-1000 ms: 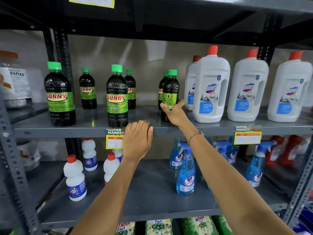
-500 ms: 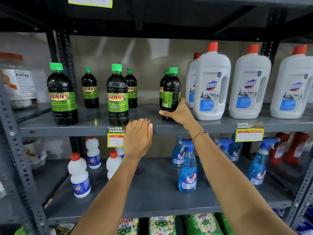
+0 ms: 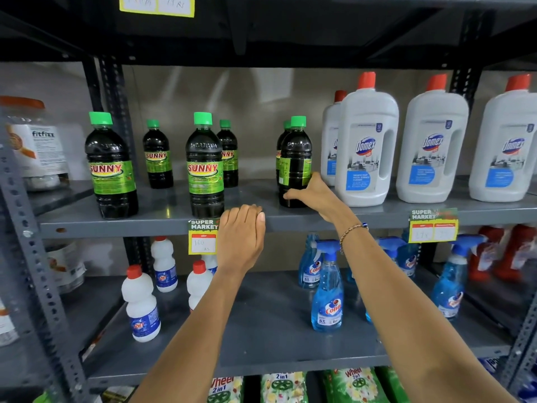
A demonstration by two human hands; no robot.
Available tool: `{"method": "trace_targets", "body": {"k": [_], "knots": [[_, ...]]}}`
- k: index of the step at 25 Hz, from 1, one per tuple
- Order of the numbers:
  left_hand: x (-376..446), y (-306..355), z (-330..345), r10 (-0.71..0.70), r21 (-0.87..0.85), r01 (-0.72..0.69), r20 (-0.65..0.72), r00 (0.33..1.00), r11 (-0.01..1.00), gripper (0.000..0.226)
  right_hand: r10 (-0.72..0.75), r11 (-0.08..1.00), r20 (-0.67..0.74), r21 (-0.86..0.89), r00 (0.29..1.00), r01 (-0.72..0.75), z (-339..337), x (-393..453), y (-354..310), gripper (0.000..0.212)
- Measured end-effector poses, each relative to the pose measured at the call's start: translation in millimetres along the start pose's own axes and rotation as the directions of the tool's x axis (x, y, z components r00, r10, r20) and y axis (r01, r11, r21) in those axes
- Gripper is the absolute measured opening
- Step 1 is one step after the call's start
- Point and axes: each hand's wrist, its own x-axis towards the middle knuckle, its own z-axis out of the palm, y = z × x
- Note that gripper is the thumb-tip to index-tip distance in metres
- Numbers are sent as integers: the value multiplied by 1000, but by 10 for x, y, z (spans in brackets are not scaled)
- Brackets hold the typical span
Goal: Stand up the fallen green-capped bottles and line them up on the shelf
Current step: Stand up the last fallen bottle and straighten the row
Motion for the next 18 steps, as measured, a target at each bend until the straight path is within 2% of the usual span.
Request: {"method": "trace_targets", "body": {"k": [5,10,13,16,18], "knots": [[-5,-10,13,1,-8,-1,7,1000,1000,40,-37,998,-98,-52,995,32,32,-50,7,85],[-7,-3,-1,-1,-13,1,9,1000,1000,42,-8,1000,-58,-10,998,7,-2,-52,-17,79],[-4,-1,-10,3,-21,-3,6,1000,1000,42,-25,997,-118,-74,993,16,28,-89,-17,89],[-7,-7,-4,9,-27,-9,-5,1000,1000,41,-49,992,-93,-123,994,38,28,64,69,106],[-10,-14,0,16,-34,-17,-12,1000,999,40,-12,993,-49,-122,999,6,10,174,159,100]]}}
